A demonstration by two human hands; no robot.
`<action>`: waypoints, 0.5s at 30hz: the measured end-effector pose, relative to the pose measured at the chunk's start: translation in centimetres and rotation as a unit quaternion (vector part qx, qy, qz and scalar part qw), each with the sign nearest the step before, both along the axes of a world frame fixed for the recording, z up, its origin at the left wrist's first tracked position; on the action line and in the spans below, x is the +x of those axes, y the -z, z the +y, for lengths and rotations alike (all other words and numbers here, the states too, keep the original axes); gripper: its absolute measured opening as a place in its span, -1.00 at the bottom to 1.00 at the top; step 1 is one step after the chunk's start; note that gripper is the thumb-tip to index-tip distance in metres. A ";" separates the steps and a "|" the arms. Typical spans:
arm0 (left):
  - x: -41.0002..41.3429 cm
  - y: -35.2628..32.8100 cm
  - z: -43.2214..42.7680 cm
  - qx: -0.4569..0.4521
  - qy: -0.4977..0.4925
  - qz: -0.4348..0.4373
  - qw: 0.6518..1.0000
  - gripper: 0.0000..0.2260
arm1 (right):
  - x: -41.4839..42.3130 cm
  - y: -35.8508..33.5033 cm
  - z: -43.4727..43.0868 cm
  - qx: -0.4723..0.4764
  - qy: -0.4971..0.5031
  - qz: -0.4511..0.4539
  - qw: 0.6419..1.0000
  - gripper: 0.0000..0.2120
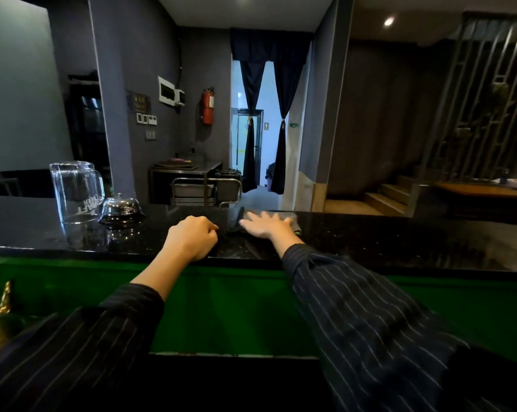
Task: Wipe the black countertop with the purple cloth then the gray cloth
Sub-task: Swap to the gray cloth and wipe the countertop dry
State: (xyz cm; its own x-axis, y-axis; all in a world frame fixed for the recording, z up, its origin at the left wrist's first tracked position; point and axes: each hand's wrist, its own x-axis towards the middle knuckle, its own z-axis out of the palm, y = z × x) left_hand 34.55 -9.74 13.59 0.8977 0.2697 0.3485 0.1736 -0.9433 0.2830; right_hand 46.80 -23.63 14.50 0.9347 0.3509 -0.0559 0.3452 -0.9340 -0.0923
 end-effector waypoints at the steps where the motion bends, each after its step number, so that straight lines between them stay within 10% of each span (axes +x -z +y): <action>1: -0.3 -0.1 -0.2 -0.003 -0.004 -0.003 1.000 -0.66 | -1.8 0.2 1.1 0.002 -0.031 0.000 1.000 -0.38; 15: -1.4 -0.9 -10.3 -0.053 0.118 -0.061 0.990 -0.82 | -10.8 1.5 -9.4 0.051 -0.042 -0.053 0.996 -0.50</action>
State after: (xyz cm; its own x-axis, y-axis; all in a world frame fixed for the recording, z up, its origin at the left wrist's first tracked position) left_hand 33.13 -20.08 14.52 0.8929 0.0991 0.4392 -0.0890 -0.9174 0.3879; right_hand 35.99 -32.98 13.04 0.9008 0.4265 0.0815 0.4341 -0.8892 -0.1445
